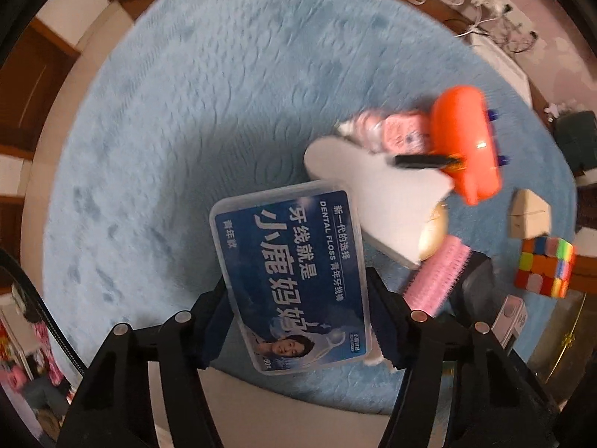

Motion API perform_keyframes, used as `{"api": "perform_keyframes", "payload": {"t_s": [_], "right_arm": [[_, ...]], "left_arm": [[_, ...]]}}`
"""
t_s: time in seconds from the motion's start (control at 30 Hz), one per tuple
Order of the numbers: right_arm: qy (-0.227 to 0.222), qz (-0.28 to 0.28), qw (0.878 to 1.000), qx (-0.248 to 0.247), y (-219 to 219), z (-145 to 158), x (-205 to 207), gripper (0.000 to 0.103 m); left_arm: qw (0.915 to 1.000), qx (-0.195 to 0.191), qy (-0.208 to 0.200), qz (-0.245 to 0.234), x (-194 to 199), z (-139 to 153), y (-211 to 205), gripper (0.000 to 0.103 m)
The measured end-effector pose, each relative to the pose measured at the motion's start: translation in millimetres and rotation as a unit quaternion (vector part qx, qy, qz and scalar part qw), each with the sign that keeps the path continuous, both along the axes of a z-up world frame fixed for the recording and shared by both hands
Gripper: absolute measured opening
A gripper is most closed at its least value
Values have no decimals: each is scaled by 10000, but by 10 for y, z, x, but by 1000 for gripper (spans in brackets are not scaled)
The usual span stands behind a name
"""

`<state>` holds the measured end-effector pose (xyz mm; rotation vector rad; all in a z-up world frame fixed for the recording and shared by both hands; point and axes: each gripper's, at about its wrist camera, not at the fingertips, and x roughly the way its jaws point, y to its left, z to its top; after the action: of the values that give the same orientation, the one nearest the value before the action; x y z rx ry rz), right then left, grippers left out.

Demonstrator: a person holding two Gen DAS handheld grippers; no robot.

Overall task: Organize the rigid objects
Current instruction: 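Lower the floss box into the tray with the left tool while the right tool places the gadget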

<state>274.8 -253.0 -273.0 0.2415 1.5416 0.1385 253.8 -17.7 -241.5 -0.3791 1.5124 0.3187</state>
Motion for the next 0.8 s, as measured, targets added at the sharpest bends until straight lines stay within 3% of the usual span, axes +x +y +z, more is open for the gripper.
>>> {"api": "perform_keyframes", "payload": {"t_s": [0.2,0.3,0.47,0.53,0.8], "right_arm": [[-624,-134,9973,372,-72,557,-130,58],[-938,-119,9946,435,-64,870,-276,58],[-1425,108,9894,266,21,1395,-871,58],[-1506,181,9882,219,102,1429,-1060,58],[-1531,331,9875,-176,378,1436,-1949,58]], "left_arm": [[9977,-109,-468,-481,-124,504,1,68],[9913,-35,-842,-1008,-257,831,-61,68],[9664,185,-1553,-2038,-720,1407,-232,68],[9569,210,-1739,-2315,-981,1549,-233,68],[9210,496,-2227,-3156,-1636,1613,-169,68]]}}
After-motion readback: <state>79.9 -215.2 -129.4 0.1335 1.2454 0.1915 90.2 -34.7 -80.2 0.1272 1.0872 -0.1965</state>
